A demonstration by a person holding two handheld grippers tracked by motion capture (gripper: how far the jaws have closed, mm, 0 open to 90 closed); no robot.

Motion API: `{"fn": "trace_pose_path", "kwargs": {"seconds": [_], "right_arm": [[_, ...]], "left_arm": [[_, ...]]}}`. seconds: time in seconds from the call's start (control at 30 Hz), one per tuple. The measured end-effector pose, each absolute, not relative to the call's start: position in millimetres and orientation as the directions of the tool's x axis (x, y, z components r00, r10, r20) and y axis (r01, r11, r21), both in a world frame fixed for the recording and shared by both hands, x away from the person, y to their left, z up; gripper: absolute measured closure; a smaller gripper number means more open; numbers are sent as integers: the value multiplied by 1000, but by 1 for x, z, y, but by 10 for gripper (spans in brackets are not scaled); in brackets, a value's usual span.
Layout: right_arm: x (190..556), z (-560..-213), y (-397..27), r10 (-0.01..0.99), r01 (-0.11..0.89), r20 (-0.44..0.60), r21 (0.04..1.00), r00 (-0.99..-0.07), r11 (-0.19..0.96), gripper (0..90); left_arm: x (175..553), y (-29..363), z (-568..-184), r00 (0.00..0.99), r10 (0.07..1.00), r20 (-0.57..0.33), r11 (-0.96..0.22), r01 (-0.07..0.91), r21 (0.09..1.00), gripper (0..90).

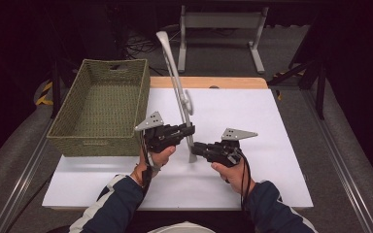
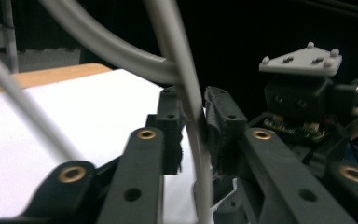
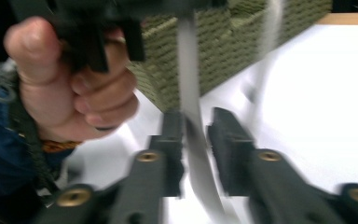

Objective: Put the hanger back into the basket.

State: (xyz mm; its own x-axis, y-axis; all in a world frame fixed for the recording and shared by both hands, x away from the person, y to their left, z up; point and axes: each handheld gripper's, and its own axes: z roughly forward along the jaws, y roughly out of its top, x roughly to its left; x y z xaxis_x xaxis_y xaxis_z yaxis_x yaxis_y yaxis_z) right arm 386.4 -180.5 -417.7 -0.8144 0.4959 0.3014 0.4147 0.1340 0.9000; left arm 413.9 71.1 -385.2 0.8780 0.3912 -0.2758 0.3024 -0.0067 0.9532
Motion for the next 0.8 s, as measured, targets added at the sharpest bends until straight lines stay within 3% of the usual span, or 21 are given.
{"fn": "trace_pose_path", "kwargs": {"seconds": [0.1, 0.5, 0.67, 0.8], "right_arm": [[383, -418, -187, 506, 410, 288, 900, -813, 146, 682], [373, -422, -234, 638, 372, 144, 897, -756, 238, 451], [365, -412, -245, 719, 232, -49, 930, -694, 287, 387], [364, -413, -248, 727, 223, -80, 924, -682, 311, 349]], "left_arm": [[412, 70, -377, 888, 400, -228, -28, 261, 965, 815], [409, 74, -342, 881, 446, -159, -51, 202, 978, 816], [405, 82, -324, 871, 480, -104, -68, 155, 986, 817], [401, 89, -313, 861, 503, -80, -73, 135, 988, 816]]}}
